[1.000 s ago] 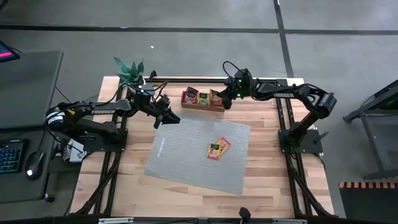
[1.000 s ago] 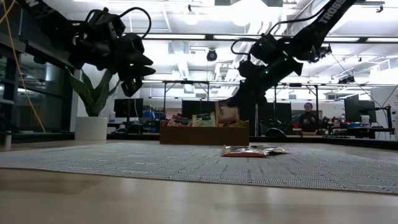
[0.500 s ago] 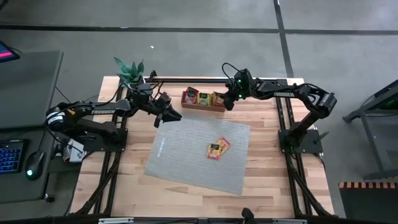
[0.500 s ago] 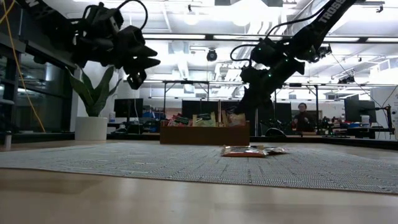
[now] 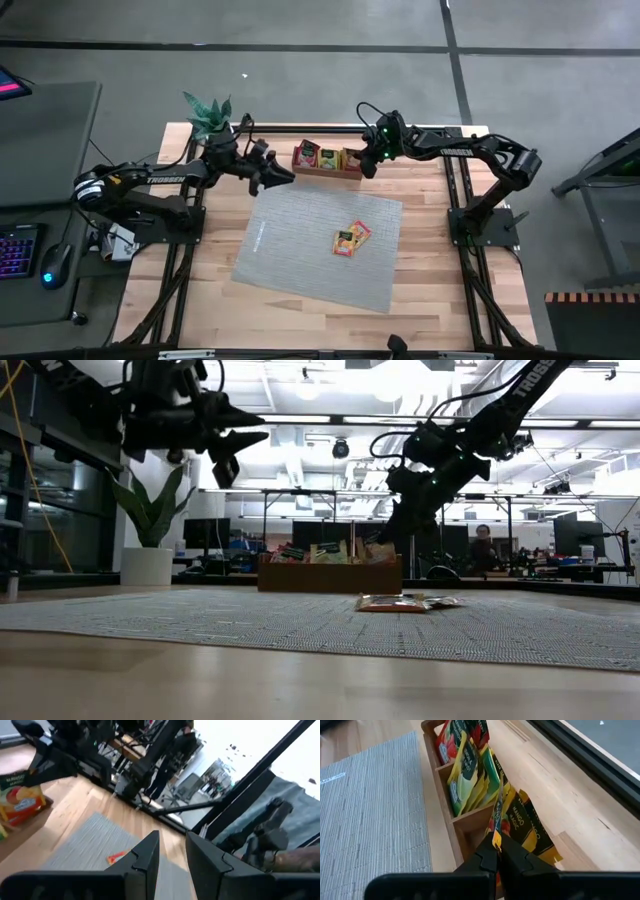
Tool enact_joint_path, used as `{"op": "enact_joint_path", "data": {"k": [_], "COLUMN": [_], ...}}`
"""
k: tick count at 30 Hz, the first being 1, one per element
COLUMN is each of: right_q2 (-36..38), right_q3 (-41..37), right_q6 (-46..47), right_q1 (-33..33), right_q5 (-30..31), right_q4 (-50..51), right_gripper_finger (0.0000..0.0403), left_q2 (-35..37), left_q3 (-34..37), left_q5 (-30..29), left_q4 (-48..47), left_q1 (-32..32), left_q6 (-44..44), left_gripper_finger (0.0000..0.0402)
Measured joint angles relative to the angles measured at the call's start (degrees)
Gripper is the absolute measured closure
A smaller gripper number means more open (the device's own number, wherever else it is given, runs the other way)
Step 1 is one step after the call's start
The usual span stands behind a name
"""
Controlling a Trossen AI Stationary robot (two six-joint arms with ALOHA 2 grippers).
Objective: Pick & Place Tea
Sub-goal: Put the orange tea bag into the right section of the wooden organizer
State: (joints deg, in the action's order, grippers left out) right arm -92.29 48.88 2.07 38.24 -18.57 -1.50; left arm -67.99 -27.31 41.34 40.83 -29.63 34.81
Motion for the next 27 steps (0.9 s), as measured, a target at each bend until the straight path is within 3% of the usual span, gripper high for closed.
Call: {"op": "enact_joint_path", "data": {"k": [10,22,27], "right_q2": [0.00,0.00,0.75], "right_q3": [-0.02,-0.02,0.04], "right_q6": [-0.51,-0.82,2.31], "right_q1": [0.00,0.38,0.43], "right_q5": [-1.50,0.26,1.88], "right_q4": [0.01,0.35,0.41], "right_gripper_finger": [0.0389,0.0281,0.0258], "left_q2": [0.00,2.12,2.29], "left_q3": [-0.02,-0.04,-0.04], "left_q5": [-1.23,-2.97,-2.53], "left_q4": [7.21,7.03,6.95], "left_q1": [0.15,4.63,7.84], "left_q6": [8.81,9.18,9.20], "left_gripper_finger": [0.0307,0.0307,0.0307]}}
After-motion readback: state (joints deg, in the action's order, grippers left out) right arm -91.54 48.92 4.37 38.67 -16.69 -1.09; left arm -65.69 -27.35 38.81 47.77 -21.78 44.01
